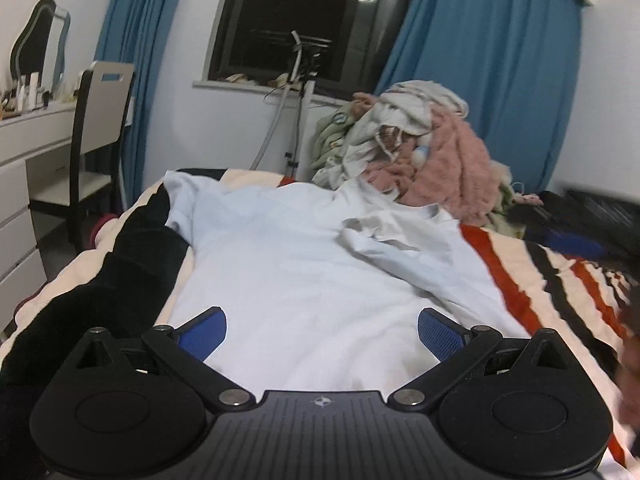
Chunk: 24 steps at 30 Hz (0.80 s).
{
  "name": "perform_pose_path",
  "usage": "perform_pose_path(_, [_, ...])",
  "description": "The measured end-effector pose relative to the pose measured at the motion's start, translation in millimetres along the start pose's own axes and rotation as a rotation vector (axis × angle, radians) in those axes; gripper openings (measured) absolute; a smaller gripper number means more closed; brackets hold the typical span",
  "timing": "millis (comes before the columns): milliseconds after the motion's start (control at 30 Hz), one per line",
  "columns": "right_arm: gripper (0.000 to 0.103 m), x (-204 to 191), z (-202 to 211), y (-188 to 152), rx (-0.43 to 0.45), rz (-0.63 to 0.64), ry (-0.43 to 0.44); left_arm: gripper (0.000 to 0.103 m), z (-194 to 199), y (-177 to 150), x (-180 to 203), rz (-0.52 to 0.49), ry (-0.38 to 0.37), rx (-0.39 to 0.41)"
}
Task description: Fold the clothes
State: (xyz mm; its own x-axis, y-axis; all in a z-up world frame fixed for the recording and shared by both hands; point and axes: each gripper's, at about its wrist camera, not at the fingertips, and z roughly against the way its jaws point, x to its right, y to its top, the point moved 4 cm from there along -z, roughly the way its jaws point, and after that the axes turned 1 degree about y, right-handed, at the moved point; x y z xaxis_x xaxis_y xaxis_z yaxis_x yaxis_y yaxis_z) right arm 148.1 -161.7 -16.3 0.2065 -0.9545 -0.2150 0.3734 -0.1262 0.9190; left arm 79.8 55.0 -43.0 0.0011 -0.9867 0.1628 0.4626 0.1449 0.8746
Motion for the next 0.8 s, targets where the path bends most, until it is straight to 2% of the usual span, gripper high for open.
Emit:
perform_pose_path(133, [0.081, 11, 76, -27, 0.034, 0.009, -0.051, 0.102, 27, -2, 17, -0.008, -0.028, 0.001])
perform_pose_path(233, [0.081, 18, 122, -48, 0.058, -0.036, -0.065, 0.102, 52, -2, 31, 0.001, -0.05, 0.025])
perform_pose_path(500, [0.081, 16, 179, -67, 0.092, -0.004, -0.106, 0.101, 70, -30, 55, -0.037, -0.077, 0.013])
perform_pose_path(667, [0.081, 28, 184, -58, 0.105, -0.063, -0.098, 0.096, 76, -49, 69, -0.064, -0.098, -0.002])
perform_pose_path(800, [0.081, 55, 208, -35, 0.179, -0.092, -0.123, 0.086, 69, -61, 83, -0.121, -0.131, -0.027])
